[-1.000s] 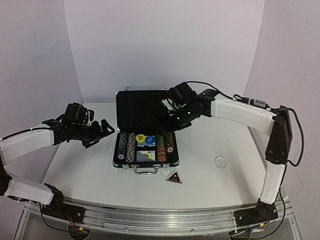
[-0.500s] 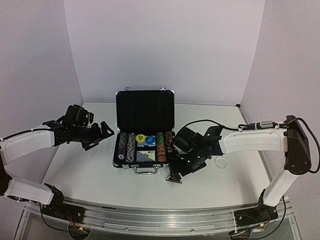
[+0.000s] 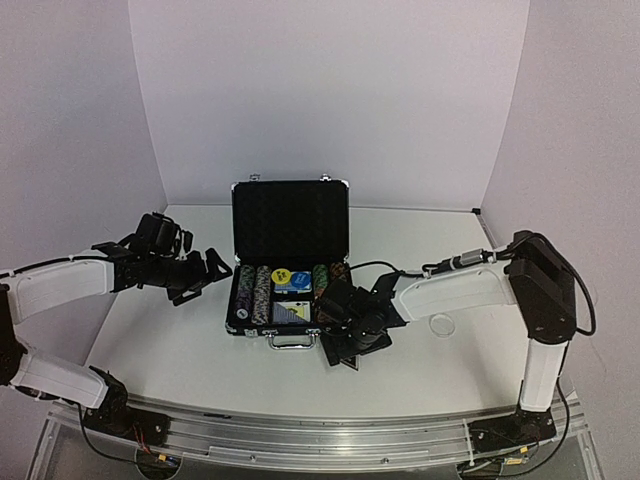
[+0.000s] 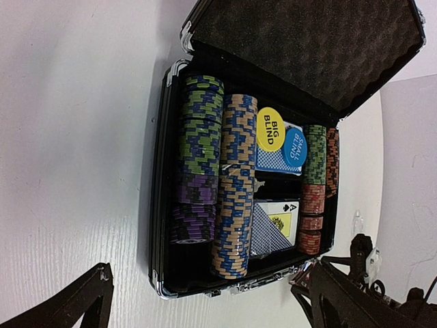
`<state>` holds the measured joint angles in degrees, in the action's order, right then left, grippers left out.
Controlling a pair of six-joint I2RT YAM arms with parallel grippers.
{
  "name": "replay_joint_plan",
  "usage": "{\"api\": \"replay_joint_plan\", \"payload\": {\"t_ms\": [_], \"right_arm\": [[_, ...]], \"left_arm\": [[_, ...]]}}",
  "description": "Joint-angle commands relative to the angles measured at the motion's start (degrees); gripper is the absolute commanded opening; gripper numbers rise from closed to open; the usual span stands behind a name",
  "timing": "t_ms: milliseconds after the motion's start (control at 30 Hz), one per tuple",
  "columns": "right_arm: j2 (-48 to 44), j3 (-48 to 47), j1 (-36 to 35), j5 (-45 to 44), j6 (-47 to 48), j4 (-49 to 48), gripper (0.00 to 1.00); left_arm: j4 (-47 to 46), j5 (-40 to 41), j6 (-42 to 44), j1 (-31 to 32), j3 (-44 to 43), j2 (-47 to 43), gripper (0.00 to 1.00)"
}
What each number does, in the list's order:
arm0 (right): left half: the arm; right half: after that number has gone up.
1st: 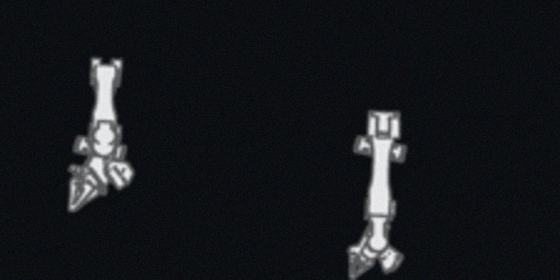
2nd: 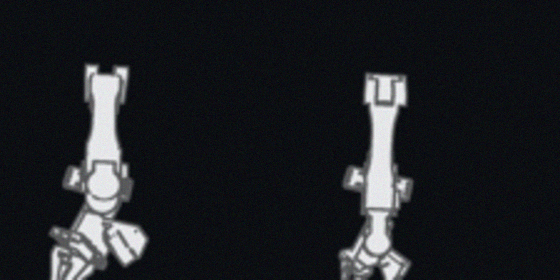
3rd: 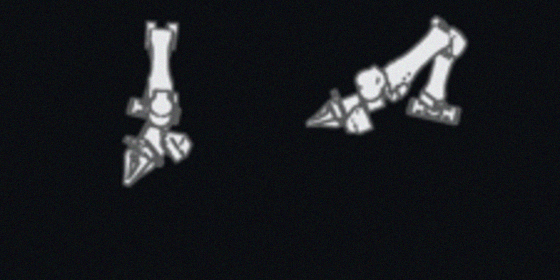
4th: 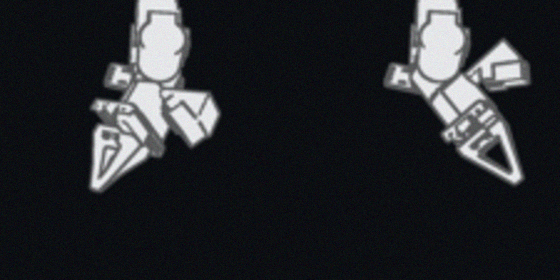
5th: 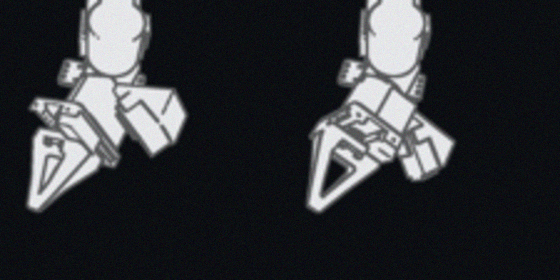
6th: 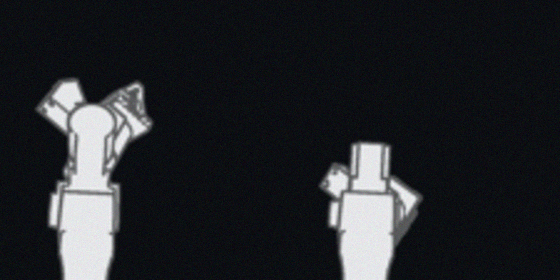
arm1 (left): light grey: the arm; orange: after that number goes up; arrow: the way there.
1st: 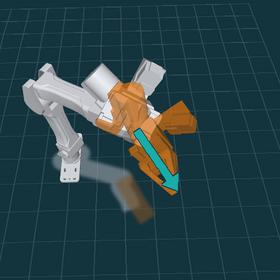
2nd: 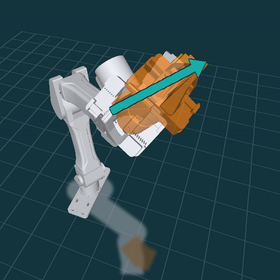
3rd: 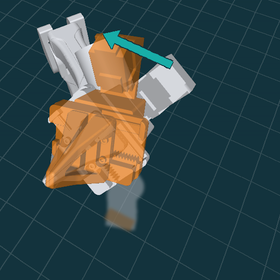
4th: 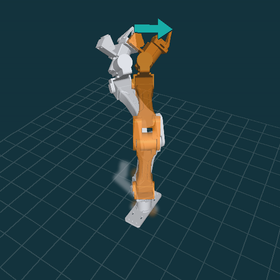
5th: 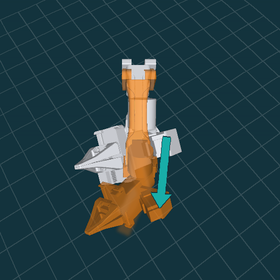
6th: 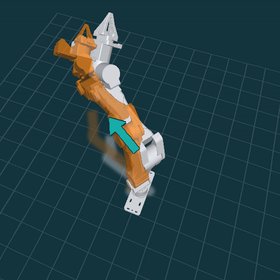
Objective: Pack up texas hold em set
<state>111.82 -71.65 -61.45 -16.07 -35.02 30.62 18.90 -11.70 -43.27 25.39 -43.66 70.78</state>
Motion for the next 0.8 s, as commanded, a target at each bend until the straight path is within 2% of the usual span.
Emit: {"api": "replay_joint_plan", "payload": {"t_ms": [0,400,767], "right_arm": [[2.8,-2.7,-1.0,-0.2,-2.2,-1.1,0.92],[1.8,-0.8,-2.6,-6.2,-13.0,0.8,0.88],[6.3,-6.8,-5.8,-9.8,-19.4,8.8,0.83]], "left_arm": [[-1.2,-0.3,1.4,-0.2,0.8,-1.9,1.00],[1.0,-0.1,1.5,-0.2,1.3,-4.6,1.00],[3.2,-1.9,3.5,-0.3,0.0,-4.8,1.00]]}}
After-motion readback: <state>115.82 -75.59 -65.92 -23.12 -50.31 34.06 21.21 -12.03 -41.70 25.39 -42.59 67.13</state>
